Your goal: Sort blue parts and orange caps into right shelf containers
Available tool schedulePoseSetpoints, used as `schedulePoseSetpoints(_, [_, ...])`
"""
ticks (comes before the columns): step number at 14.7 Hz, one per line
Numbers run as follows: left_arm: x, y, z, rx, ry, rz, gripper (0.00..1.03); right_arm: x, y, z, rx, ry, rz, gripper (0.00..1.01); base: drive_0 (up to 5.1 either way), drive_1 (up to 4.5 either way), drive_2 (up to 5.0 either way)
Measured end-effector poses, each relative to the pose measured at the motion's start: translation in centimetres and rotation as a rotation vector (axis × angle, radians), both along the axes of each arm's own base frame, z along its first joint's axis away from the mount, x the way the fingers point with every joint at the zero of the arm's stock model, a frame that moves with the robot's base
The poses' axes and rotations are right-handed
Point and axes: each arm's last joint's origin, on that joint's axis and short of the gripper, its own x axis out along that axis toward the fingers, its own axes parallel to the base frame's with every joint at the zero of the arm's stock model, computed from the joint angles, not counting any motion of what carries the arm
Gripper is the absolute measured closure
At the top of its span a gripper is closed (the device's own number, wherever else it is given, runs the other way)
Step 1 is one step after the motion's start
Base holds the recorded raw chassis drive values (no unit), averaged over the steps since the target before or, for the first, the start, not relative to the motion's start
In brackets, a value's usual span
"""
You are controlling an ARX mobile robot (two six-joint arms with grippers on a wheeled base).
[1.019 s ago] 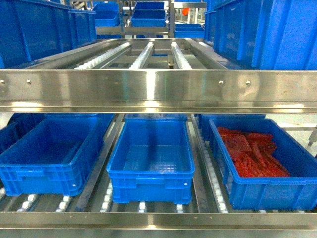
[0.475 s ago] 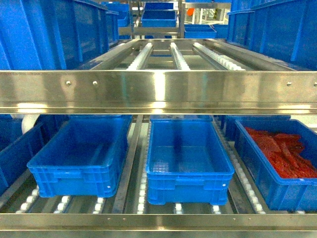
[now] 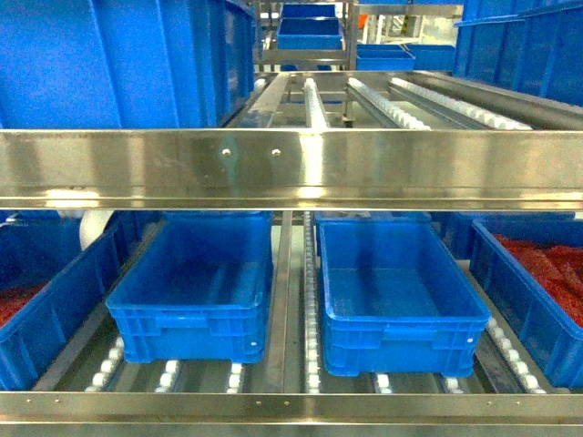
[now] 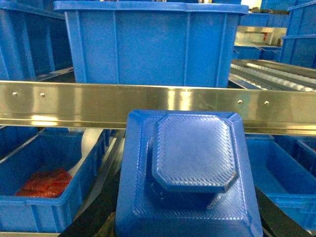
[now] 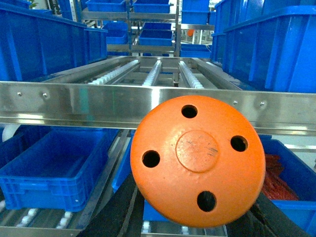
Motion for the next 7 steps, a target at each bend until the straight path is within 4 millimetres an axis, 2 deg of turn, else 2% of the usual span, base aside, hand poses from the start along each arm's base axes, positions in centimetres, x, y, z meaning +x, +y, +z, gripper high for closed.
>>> schedulePoseSetpoints(7, [0.0, 0.0, 0.0, 0.0, 0.0, 0.001, 0.6, 0.0, 0.01, 0.0, 0.0, -0.001, 0.003, 0.62, -5.1, 2.35, 2.3])
